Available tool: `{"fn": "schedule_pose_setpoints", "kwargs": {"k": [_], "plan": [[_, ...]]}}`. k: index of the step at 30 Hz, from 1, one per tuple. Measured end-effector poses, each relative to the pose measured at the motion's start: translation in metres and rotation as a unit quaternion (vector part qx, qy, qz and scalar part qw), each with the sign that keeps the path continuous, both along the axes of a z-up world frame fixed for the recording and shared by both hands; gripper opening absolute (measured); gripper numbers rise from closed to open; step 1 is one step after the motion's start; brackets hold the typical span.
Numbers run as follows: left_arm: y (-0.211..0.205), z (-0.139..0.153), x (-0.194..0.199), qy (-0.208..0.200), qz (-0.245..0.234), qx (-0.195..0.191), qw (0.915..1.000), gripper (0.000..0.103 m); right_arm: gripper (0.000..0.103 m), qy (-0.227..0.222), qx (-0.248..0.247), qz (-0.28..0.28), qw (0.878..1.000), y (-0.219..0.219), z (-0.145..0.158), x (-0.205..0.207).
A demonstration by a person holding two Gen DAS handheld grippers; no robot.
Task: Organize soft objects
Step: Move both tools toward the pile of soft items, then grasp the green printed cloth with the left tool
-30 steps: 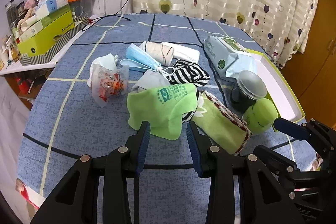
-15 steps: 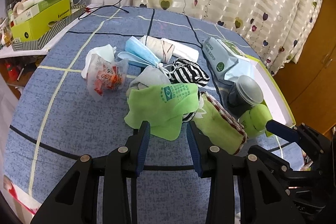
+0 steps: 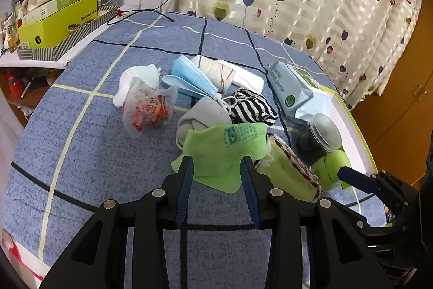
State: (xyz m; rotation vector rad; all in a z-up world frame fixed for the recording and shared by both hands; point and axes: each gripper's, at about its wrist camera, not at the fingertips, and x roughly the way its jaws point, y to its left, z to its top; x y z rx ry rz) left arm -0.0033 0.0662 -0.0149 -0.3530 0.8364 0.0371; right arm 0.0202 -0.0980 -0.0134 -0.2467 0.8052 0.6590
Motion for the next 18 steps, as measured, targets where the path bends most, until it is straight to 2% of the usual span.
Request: {"fn": "schedule_pose_setpoints", "kwargs": {"k": [9, 10, 11, 12, 18], "plan": [[0.02, -0.015, 0.012, 0.011, 0.007, -0.016, 0.9998, 0.037, 0.057, 0.006, -0.003, 0.005, 1.0, 0.006, -0.002, 0.007], [0.021, -0.017, 0.014, 0.014, 0.005, -0.02, 0.9997, 0.039, 0.057, 0.007, -0.004, 0.005, 1.0, 0.006, -0.003, 0.008], [0.021, -0.019, 0.015, 0.016, 0.003, -0.023, 0.9996, 0.048, 0.057, 0.009, -0.005, 0.005, 1.0, 0.007, -0.004, 0.009], [0.022, -0.022, 0.017, 0.016, 0.001, -0.026, 0.9995, 0.052, 0.057, 0.01, -0.007, 0.005, 1.0, 0.008, -0.005, 0.01], [0.019, -0.028, 0.022, 0.012, -0.021, -0.05, 0.9985, 0.054, 0.057, 0.014, -0.018, 0.005, 1.0, 0.013, -0.011, 0.017]]}}
